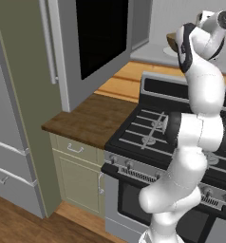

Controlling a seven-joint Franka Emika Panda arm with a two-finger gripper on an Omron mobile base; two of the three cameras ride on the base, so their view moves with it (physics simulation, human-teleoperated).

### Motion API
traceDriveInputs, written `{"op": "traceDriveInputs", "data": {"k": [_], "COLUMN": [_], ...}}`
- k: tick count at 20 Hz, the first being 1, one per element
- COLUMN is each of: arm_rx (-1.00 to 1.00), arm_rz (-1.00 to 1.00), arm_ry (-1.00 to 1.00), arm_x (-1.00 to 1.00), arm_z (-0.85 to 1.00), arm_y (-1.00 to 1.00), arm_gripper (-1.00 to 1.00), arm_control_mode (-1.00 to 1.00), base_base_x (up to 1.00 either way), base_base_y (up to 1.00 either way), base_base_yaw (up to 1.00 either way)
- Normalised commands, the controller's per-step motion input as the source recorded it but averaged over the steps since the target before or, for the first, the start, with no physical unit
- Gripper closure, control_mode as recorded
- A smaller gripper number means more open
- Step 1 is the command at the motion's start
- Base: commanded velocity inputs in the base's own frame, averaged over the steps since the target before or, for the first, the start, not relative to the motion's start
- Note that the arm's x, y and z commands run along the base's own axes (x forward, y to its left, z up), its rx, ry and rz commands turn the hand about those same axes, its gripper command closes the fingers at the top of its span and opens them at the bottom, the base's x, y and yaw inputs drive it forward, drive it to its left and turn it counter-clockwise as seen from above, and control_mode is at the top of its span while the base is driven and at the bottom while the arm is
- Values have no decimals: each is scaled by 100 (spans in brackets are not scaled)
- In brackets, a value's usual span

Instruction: Pick the bell pepper from the sink and place it in the bowl. Then pick the bowl and place it in the microwave. Then close the microwave door and press the start button.

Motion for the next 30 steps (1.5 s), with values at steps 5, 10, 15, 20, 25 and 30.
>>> {"op": "traceDriveInputs", "data": {"k": [5, 10, 15, 20, 25, 30], "arm_rx": [0, 0, 0, -1, -3, 0], "arm_rz": [7, 4, 0, 6, 9, 10], "arm_ry": [-60, -34, -5, 12, 26, 35], "arm_x": [-82, -100, -100, -100, -100, -100], "arm_z": [-1, 15, 28, 54, 67, 47], "arm_y": [41, 53, 28, 8, 12, 22], "arm_gripper": [-100, -100, -100, -100, -100, -100], "arm_control_mode": [-100, -100, -100, -100, -100, -100], "base_base_x": [0, 0, 0, 0, 0, 0], "base_base_y": [0, 0, 0, 0, 0, 0], "base_base_yaw": [0, 0, 0, 0, 0, 0]}}
